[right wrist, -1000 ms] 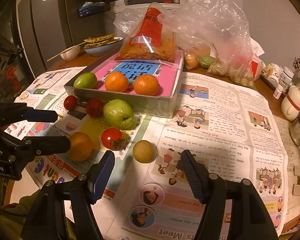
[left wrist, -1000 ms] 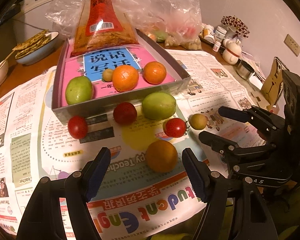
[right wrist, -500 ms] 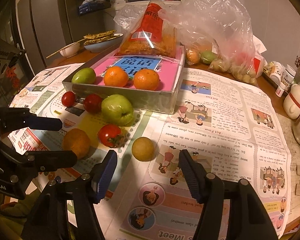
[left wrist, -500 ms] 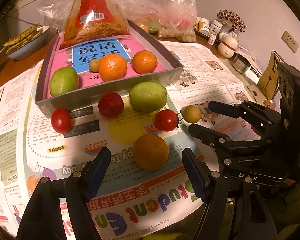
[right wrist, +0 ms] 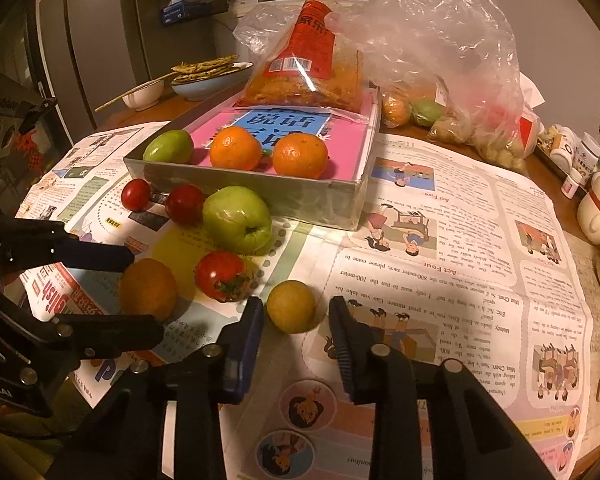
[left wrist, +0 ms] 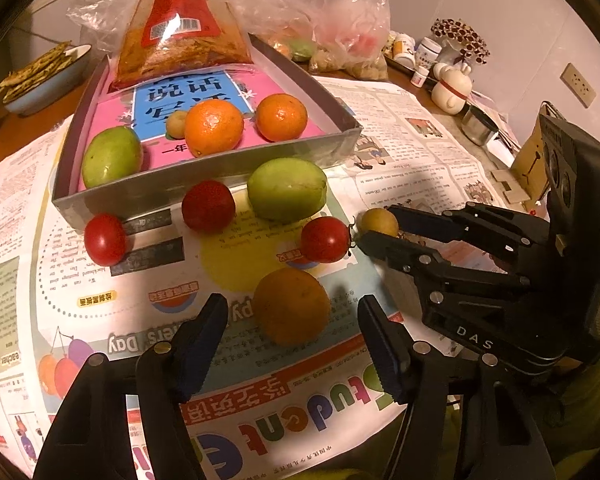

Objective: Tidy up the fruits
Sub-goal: 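Grasp the brown round fruit with the left tool while the right tool grasps the small yellow fruit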

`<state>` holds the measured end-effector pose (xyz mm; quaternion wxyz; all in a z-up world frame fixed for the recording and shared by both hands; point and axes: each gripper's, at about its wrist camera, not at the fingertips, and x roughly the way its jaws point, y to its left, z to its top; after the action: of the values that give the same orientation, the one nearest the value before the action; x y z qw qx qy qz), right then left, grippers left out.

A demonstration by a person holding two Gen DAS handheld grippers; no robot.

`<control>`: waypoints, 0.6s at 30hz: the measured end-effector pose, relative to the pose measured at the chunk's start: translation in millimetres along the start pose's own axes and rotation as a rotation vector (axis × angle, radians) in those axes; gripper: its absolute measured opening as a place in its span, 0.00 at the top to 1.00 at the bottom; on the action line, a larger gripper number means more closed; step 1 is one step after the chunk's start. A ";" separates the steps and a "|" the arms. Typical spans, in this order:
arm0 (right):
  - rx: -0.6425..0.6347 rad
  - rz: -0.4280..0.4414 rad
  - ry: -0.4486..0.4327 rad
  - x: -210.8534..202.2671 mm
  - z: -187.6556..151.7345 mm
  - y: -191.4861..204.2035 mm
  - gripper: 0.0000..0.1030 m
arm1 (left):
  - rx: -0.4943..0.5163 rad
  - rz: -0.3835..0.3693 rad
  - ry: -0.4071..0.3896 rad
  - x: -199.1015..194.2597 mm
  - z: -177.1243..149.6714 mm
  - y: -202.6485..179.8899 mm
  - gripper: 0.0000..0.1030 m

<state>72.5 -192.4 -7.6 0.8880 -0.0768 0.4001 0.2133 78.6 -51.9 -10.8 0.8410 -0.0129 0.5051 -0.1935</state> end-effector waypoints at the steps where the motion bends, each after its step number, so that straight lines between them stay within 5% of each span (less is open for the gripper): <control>1: -0.001 0.002 0.000 0.5 0.1 -0.1 0.73 | 0.001 -0.001 0.001 0.5 0.1 -0.4 0.34; 18: 0.024 0.007 -0.016 -2.4 0.7 -10.2 0.75 | 0.034 0.007 0.006 10.5 3.8 -5.6 0.53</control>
<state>76.1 -202.2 -5.7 0.8912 -0.0631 0.3960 0.2123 84.4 -61.3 -16.6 0.8402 0.0035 0.5043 -0.1992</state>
